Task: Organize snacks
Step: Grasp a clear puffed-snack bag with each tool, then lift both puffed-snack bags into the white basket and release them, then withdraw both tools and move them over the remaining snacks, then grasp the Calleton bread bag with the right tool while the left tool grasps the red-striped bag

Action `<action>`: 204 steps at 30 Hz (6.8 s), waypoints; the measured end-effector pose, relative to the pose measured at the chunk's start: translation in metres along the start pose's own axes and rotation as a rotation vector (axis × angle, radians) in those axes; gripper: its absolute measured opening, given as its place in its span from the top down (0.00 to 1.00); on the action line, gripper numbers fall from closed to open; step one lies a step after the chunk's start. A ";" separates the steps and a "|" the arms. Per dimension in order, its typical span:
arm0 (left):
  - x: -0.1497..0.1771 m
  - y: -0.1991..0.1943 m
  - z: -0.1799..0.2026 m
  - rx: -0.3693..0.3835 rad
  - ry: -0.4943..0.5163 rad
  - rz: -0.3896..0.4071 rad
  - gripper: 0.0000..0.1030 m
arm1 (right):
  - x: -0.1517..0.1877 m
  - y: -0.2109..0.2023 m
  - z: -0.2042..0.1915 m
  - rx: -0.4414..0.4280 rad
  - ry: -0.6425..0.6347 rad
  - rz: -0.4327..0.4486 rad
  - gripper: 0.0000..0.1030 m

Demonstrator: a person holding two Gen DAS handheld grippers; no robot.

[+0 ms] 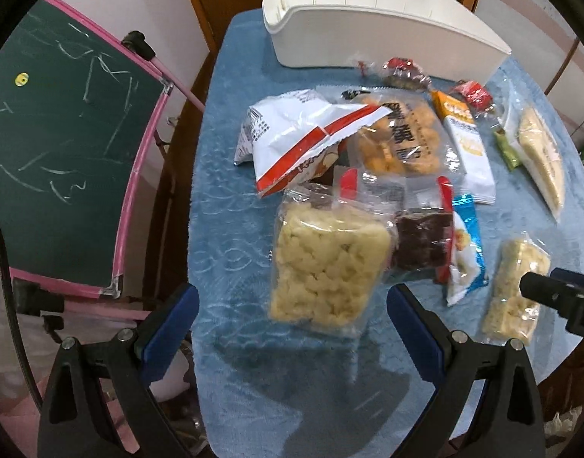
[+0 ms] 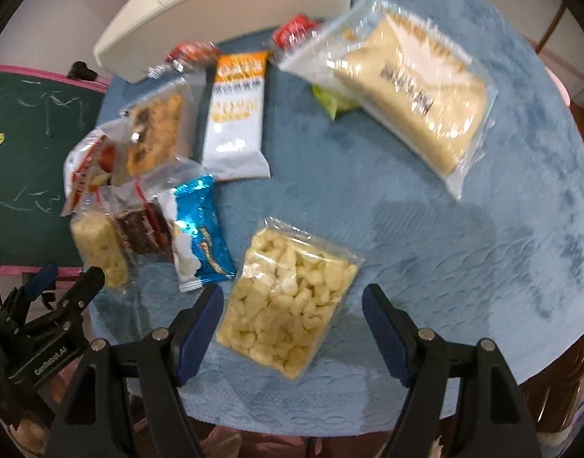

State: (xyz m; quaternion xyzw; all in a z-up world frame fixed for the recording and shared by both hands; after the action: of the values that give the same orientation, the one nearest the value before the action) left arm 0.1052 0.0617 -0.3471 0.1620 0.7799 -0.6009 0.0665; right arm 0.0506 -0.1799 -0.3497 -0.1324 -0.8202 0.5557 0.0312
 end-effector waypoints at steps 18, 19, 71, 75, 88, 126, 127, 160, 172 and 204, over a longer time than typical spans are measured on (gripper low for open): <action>-0.006 0.045 0.013 0.086 0.029 -0.126 0.17 | 0.003 0.027 0.008 -0.072 0.099 -0.069 0.28; -0.006 0.046 0.014 0.112 0.014 -0.142 0.20 | 0.001 0.028 0.003 -0.075 0.093 -0.068 0.34; -0.287 -0.205 0.015 0.150 -0.064 0.413 0.43 | -0.245 -0.230 -0.100 0.066 -0.430 0.584 0.57; -0.317 -0.181 0.015 0.127 -0.058 0.405 0.43 | -0.280 -0.215 -0.104 0.097 -0.415 0.577 0.57; -0.336 -0.099 0.027 0.072 -0.052 0.292 0.42 | -0.331 -0.152 -0.091 0.144 -0.347 0.454 0.56; -0.261 -0.154 -0.007 0.089 -0.078 0.260 0.04 | -0.261 -0.212 -0.056 0.086 -0.315 0.543 0.31; -0.258 -0.157 -0.008 0.085 -0.077 0.262 0.04 | -0.258 -0.214 -0.054 0.086 -0.318 0.545 0.31; -0.071 -0.107 0.046 0.113 -0.134 0.010 0.04 | -0.127 -0.165 0.071 0.043 -0.416 0.365 0.31; 0.003 -0.043 0.053 0.125 -0.248 -0.171 0.04 | -0.090 -0.108 0.095 0.067 -0.407 0.251 0.31; -0.025 0.027 0.063 0.059 -0.286 -0.196 0.11 | -0.100 -0.018 0.080 0.358 -0.656 0.230 0.41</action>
State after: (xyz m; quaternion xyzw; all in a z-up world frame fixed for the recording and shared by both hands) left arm 0.1324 0.0029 -0.3816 -0.0004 0.7566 -0.6440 0.1131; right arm 0.1273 -0.2837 -0.3544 -0.0312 -0.6566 0.7026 -0.2725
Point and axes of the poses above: each gripper's, at about its wrist camera, not at the fingertips, and y roughly the way its jaws point, z to its right, x to its underside, the point moved 9 cm from there along y, roughly the way its jaws point, and after that the axes turned 12 degrees about -x, right-handed, at the moved point
